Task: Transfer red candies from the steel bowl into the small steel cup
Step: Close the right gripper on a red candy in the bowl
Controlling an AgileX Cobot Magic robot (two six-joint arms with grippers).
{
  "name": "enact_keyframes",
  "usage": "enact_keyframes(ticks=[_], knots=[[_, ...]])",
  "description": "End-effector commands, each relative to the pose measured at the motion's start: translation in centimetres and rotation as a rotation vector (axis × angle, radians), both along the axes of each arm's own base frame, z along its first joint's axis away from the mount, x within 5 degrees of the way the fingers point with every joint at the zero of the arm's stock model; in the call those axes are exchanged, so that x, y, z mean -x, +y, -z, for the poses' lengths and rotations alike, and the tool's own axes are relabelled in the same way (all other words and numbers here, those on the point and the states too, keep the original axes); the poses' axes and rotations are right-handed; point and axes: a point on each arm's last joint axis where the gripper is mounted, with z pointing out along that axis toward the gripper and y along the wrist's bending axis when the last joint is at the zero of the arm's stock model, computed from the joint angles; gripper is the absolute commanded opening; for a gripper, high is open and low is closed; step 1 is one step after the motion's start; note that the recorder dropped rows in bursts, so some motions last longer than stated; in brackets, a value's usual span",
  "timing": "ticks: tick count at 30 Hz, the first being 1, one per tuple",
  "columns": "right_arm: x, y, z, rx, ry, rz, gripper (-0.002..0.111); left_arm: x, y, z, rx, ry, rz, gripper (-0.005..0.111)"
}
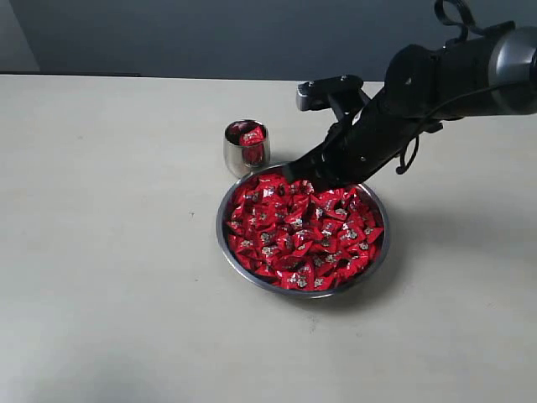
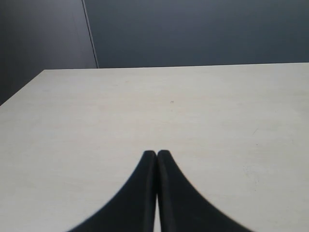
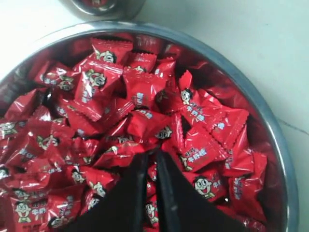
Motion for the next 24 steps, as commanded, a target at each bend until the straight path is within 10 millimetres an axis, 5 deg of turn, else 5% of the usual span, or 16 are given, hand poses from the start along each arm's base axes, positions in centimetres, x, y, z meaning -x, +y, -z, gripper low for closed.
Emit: enact_keyframes(ticks=[1, 5, 24], knots=[[0.0, 0.0, 0.0, -0.010, 0.003, 0.005, 0.027, 0.0, 0.0, 0.1, -0.004, -0.002, 0.004, 0.000], [-0.2, 0.2, -0.1, -0.030, -0.015, 0.023, 0.038, 0.0, 0.0, 0.1, -0.004, -0.002, 0.004, 0.000], [-1.5, 1.5, 2.0, -0.037, 0.068, 0.042, 0.037, 0.0, 0.0, 0.1, -0.004, -0.002, 0.004, 0.000]])
